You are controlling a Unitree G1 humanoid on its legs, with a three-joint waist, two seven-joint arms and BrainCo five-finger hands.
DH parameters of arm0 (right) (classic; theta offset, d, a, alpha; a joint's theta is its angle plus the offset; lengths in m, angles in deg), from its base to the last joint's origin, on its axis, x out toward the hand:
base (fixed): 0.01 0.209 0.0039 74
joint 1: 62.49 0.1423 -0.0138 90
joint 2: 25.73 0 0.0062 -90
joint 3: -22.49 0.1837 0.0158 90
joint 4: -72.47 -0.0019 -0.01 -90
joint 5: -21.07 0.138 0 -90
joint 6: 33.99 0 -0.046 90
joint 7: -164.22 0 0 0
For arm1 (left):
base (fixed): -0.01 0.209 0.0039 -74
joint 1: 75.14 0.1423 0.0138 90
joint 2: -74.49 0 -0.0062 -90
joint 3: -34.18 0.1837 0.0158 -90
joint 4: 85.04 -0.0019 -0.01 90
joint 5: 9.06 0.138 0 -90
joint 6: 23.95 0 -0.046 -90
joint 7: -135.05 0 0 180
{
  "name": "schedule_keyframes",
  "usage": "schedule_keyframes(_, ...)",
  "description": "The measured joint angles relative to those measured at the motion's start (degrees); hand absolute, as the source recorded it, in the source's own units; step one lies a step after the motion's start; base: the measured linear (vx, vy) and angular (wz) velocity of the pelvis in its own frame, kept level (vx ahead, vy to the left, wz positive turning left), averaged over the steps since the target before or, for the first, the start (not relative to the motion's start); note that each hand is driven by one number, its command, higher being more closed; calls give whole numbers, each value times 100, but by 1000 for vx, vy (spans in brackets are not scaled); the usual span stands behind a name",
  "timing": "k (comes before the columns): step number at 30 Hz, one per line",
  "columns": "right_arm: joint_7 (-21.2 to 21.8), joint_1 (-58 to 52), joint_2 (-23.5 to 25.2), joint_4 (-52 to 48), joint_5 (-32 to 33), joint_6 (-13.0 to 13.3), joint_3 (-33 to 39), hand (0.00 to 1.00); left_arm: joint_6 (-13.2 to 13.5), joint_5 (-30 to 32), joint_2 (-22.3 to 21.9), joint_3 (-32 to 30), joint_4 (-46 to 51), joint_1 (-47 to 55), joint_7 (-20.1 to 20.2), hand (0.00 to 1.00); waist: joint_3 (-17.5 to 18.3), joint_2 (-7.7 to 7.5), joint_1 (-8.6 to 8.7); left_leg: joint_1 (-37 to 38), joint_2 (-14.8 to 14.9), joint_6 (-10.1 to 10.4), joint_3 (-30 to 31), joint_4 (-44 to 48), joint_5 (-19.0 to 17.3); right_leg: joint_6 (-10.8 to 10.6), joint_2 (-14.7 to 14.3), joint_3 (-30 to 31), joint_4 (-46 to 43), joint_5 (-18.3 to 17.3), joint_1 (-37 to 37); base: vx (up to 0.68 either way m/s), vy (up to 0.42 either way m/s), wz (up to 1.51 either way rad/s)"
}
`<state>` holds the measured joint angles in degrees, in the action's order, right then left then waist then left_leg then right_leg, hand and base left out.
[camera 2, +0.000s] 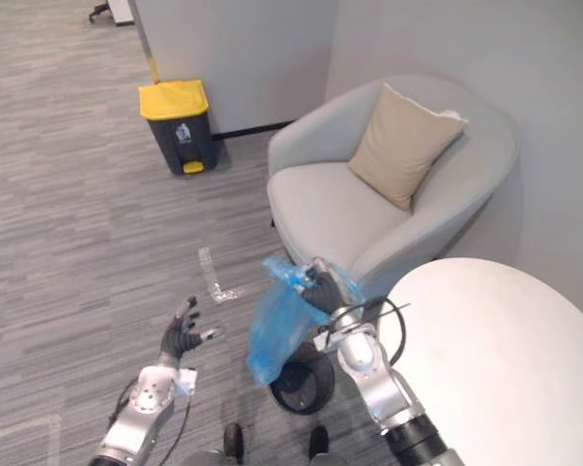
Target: Gather rubbish on tea table into small bin, then transfer packed bag to large trash can.
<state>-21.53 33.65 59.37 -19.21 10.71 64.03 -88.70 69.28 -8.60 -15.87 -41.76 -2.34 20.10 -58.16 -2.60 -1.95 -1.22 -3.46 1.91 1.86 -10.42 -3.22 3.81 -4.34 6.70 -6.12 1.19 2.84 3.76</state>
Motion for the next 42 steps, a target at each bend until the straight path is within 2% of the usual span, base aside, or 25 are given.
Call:
schedule_keyframes(4,159,35,-52,-104,651,-6,-162,100,29,205,99,274,236,-1,-1,0,43,9,37,193,-53,-52,-12,-172,53,-14,-18,1,20,3,-121,38,17,-3)
schedule_keyframes(12,333,295,-50,-397,1289,-6,-509,100,29,550,155,855,561,-271,2,0,95,3,77,362,-99,-73,-111,-264,67,-32,4,64,-24,-17,-175,5,16,-6)
schedule_keyframes(23,366,597,273,-396,1789,-17,-1027,100,6,1092,136,1450,544,-498,-6,0,199,-43,170,450,-56,-75,-233,-267,71,-16,-9,231,32,11,-182,-17,5,-6)
schedule_keyframes(28,486,699,555,-396,2113,-39,-1367,100,-79,1469,-81,1480,97,-768,-25,0,268,-64,173,456,-47,-70,-302,-269,76,-19,-25,306,109,78,-191,-10,-1,-7)
schedule_keyframes(35,524,905,637,-384,2638,-273,-1625,100,-103,1737,-320,1498,-416,-911,-63,0,307,-101,173,456,-41,-57,-330,-274,86,-15,-35,345,100,98,-181,-4,0,-3)
schedule_keyframes(36,521,976,643,-382,2678,-314,-1686,100,-91,1737,-343,1500,-494,-913,-64,100,309,-104,172,456,-36,-52,-331,-279,89,-12,-39,345,100,99,-176,0,0,0)
schedule_keyframes(42,513,1230,746,-178,3166,-444,-1848,100,-88,1733,-433,1511,-1059,-1146,-71,100,315,-112,138,456,2,-22,-347,-303,109,17,-78,359,98,115,-159,-5,-3,-1)
